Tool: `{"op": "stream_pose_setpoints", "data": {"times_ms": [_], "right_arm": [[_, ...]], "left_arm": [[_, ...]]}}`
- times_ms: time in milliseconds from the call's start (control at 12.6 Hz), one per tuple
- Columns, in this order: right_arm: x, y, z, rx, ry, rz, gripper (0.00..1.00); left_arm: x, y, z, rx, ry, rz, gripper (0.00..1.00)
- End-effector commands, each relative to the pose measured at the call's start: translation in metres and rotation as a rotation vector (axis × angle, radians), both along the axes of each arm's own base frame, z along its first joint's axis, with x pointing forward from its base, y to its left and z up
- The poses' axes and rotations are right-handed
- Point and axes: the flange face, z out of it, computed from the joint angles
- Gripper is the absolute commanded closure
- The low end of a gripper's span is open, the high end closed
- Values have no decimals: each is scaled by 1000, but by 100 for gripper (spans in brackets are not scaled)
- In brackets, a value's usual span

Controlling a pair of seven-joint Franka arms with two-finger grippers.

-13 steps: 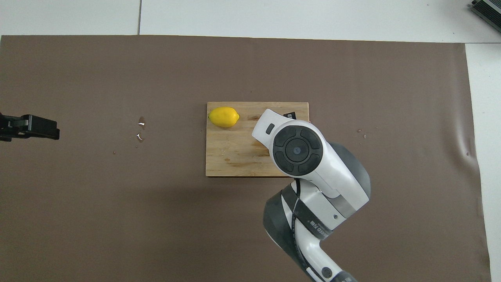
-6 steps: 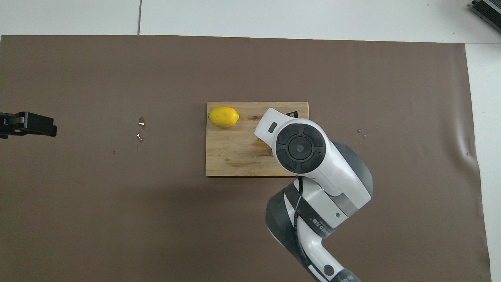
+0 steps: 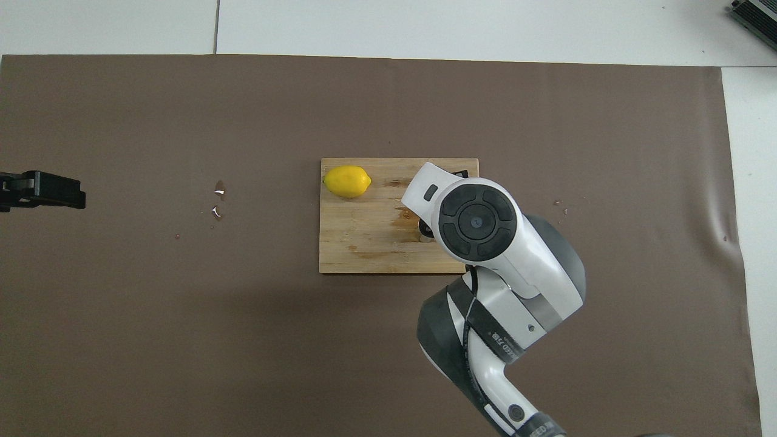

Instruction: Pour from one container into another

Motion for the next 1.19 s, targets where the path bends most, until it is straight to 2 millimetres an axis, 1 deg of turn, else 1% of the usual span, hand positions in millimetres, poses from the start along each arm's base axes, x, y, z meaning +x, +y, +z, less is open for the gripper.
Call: {"op": "stream_pose_setpoints", "data": {"times_ms": [0,159,239,398,477,637,716,875,1034,1114], "right_arm": [[-3,-4,8,56,5,-44,69],[0,-6,13,86,-3,-58,69],[2,-13,18,104,0,-79,69],[5,-21,25,149,14,-90,69],[8,-30,28,174,22,-103,69],[17,-55,38,242,45,-106,69],[23,-73,40,282,58,-120,69],[33,-106,39,360,87,-123,69],[44,-149,34,424,97,-148,69],[47,-174,29,456,103,-148,69]], "left_arm": [[4,4,3,-16,-19,11,0],[5,8,1,-18,-24,19,0],[5,4,2,-7,-24,13,0],[5,5,4,-14,-33,16,0],[3,6,4,-15,-39,17,0],[5,4,4,-19,-59,49,0],[6,5,4,-16,-61,49,0],[7,1,2,-15,-57,31,0],[8,4,2,-14,-59,26,0],[7,5,2,-14,-56,26,0]]}}
